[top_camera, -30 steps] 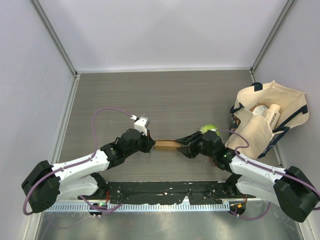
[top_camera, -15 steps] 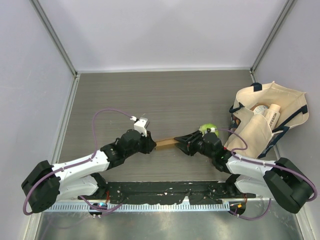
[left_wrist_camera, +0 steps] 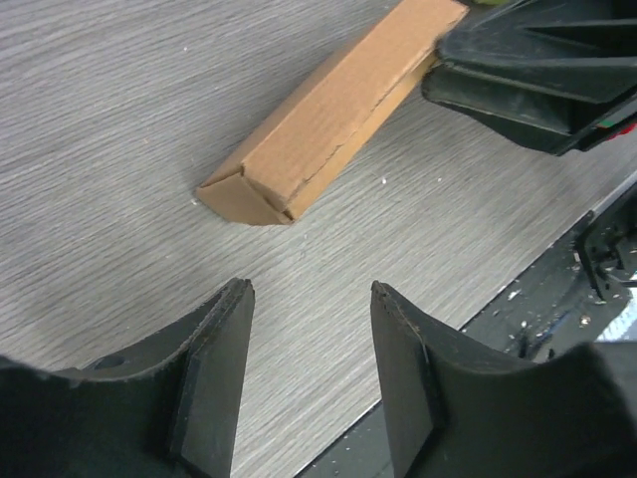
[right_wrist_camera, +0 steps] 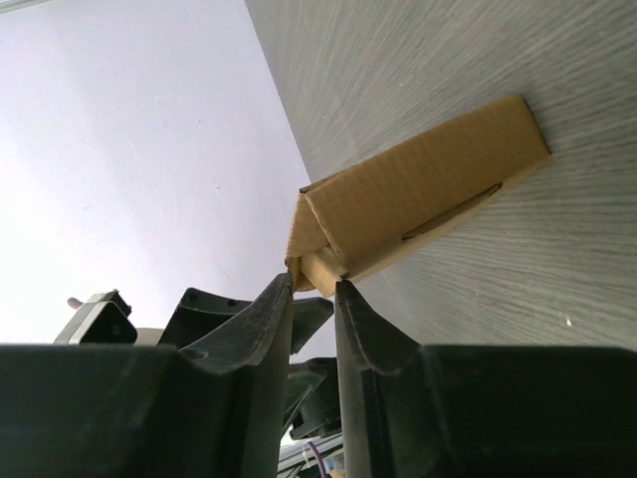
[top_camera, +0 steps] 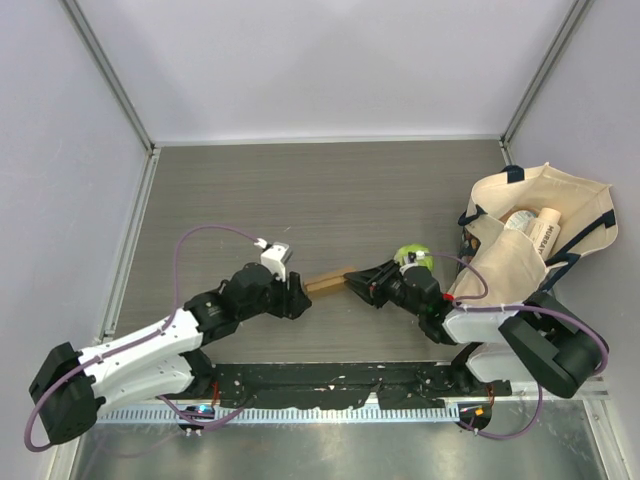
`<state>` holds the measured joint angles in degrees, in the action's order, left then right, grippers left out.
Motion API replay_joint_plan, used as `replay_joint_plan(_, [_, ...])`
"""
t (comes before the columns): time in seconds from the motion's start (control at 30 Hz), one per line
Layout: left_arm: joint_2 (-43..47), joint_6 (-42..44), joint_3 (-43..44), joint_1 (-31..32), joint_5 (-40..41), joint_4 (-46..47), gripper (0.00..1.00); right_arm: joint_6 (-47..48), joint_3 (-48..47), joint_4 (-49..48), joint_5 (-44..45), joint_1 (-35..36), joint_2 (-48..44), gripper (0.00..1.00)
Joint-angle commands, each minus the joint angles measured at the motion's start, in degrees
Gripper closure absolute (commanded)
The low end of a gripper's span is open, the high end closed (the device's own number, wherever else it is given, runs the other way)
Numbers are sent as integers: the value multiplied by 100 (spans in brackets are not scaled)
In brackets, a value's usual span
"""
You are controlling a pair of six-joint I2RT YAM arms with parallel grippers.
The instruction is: Fold the paper box
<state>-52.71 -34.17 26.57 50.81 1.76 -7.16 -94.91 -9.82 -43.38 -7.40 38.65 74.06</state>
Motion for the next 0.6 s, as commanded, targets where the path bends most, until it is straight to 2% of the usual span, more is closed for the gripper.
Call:
replay_joint_plan(0.0, [164,-150,559,-193,-315,-373,44,-599,279,805,-121,-104,644,73])
replay_joint_plan(0.13, [-90,-432,1147,-851,-939,-532,47,-502,279,716,-122,-121,882,74])
replay_joint_plan(0.23, [-424,-703,1228,-1247,-1818,19,55,-431,262,699,-86,-139,1013,75])
replay_joint_plan(0.43, [-1364,-828,1439,-1372,-2538,688,74,-361,192,523,-86,-156,1365,77])
replay_joint_plan(0.57, [-1725,-714,1474,-1389,-2303,891,76,-326,165,243,-192,-165,1593,78])
